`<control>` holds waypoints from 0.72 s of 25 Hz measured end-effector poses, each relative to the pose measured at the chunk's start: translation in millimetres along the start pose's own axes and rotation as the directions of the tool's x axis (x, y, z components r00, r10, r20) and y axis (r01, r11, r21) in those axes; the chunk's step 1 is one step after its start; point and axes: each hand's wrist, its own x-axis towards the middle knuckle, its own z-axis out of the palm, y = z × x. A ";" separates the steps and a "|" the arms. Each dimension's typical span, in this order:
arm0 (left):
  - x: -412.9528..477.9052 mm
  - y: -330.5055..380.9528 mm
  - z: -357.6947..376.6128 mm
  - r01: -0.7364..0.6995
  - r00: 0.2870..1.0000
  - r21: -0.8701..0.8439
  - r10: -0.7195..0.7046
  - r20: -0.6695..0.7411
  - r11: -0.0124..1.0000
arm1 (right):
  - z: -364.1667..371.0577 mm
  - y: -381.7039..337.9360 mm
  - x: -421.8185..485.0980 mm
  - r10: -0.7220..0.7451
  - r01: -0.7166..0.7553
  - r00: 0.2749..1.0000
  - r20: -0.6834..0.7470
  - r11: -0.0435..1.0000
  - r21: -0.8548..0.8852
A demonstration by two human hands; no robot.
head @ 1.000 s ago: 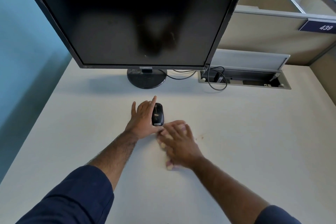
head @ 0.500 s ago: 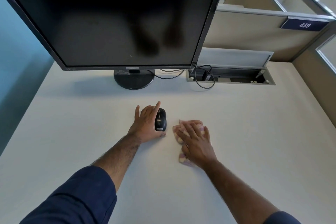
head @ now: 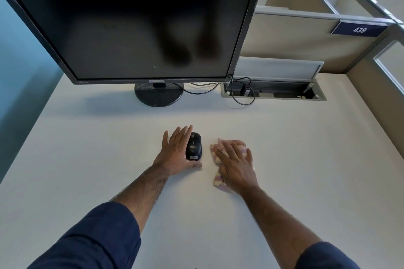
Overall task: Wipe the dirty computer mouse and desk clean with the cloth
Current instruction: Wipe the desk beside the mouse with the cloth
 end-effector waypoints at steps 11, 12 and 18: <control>-36.5 -3.9 5.8 0.065 0.980 0.088 -0.047 -0.195 0.994 | -3.9 19.0 -20.8 -0.081 0.080 0.995 -0.051 0.997 -0.011; -36.5 -0.2 2.8 0.054 0.978 0.092 -0.034 -0.203 0.994 | -7.5 25.7 -21.6 -0.065 0.064 0.996 -0.057 0.998 -0.012; -28.6 26.7 -9.0 0.018 0.968 0.129 0.015 -0.250 0.991 | -20.9 111.5 -31.9 0.227 -0.226 0.974 0.010 0.974 -0.024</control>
